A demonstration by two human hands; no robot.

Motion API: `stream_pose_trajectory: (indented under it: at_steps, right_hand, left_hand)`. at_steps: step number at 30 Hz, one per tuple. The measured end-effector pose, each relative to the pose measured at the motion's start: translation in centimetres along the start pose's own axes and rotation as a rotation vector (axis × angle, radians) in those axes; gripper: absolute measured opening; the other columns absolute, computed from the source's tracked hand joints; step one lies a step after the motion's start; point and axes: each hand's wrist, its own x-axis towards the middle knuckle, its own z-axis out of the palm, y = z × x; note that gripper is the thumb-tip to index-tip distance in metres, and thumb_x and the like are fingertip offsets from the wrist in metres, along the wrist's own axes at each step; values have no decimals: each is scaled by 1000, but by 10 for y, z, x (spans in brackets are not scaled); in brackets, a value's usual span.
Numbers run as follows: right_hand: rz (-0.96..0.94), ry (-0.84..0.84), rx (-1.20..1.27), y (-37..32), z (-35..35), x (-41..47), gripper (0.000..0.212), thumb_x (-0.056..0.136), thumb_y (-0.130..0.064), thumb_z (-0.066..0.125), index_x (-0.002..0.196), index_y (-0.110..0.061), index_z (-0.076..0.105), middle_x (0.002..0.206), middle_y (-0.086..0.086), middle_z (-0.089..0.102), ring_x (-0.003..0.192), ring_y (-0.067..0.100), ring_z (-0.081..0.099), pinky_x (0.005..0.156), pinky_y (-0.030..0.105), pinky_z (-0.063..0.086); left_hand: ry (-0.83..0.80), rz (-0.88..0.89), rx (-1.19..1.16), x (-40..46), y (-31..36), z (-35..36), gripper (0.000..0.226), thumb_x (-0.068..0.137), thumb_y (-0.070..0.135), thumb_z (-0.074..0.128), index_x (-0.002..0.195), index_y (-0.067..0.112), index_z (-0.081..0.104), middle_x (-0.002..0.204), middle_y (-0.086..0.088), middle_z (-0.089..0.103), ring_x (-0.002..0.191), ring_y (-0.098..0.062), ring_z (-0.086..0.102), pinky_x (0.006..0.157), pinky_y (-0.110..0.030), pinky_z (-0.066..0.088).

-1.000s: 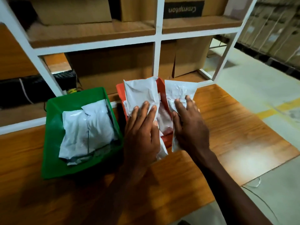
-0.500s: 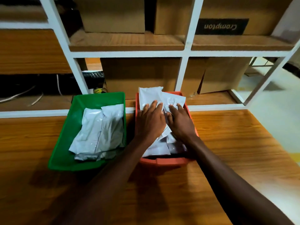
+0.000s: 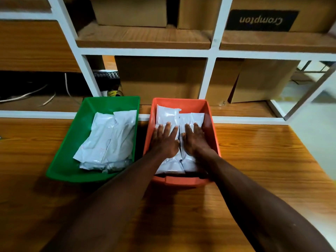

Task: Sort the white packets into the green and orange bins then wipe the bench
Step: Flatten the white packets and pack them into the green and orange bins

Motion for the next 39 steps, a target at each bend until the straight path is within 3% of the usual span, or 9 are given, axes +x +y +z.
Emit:
stream_pose_trajectory:
  at_steps: [5,11,18,21,24,26,29,33,39]
  right_hand:
    - [11,-57,-37,0,4,0,60,105,-42,26,158,-15,15,162,30,4,149,47,10,122,51,8]
    - [8,56,70,-2,-6,7,53,99,-47,31,138,-15,47,134,29,47,125,46,45,111,50,34]
    - [-118,282,153,0,-25,-2,40,99,-32,41,121,-9,65,112,14,70,118,26,55,121,55,18]
    - [-160,351,342,-11,-47,-32,40,99,-26,42,120,-2,66,117,19,69,125,22,46,116,54,30]
    - [-193,425,482,-20,-59,-65,31,101,-23,50,120,-5,66,123,15,67,117,30,61,105,49,45]
    - [-239,461,502,-29,-62,-85,31,101,-28,55,122,-10,67,128,7,66,120,21,60,113,43,40]
    - [-296,510,517,-47,-64,-110,30,98,-30,61,120,-12,69,125,-2,66,120,13,55,107,16,33]
    - [-431,519,494,-79,-43,-136,30,97,-33,60,117,-13,69,118,5,71,109,22,66,85,33,52]
    - [-679,460,520,-130,-8,-199,36,97,-33,62,119,-6,70,120,12,69,111,25,66,90,37,55]
  left_hand:
    - [-54,-25,42,5,-1,3,63,102,52,21,157,33,-3,165,-2,-19,151,-30,-16,120,-48,-12]
    - [-1,4,-54,3,2,-9,58,104,50,19,157,35,2,167,-1,-9,152,-31,-6,122,-48,-4]
    - [230,81,-154,-3,2,-25,64,100,50,18,155,18,25,161,-14,27,147,-39,25,118,-51,23]
    - [370,80,-203,-21,7,-32,69,95,51,14,150,16,35,154,-10,42,142,-34,35,116,-49,28]
    - [502,67,-289,-54,14,-40,64,97,51,20,148,17,41,151,-7,46,140,-30,39,116,-47,29]
    - [577,58,-361,-85,17,-42,60,99,49,25,147,18,43,150,-5,47,140,-25,39,117,-45,28]
    - [646,11,-417,-138,17,-46,50,102,44,31,145,22,45,147,1,50,138,-16,41,114,-47,33]
    - [741,-107,-403,-208,-3,-46,41,103,33,41,141,18,48,136,-1,56,128,-13,48,107,-48,40]
    - [810,-300,-347,-301,-56,-14,45,102,32,42,140,11,52,137,-5,57,129,-21,51,104,-48,42]
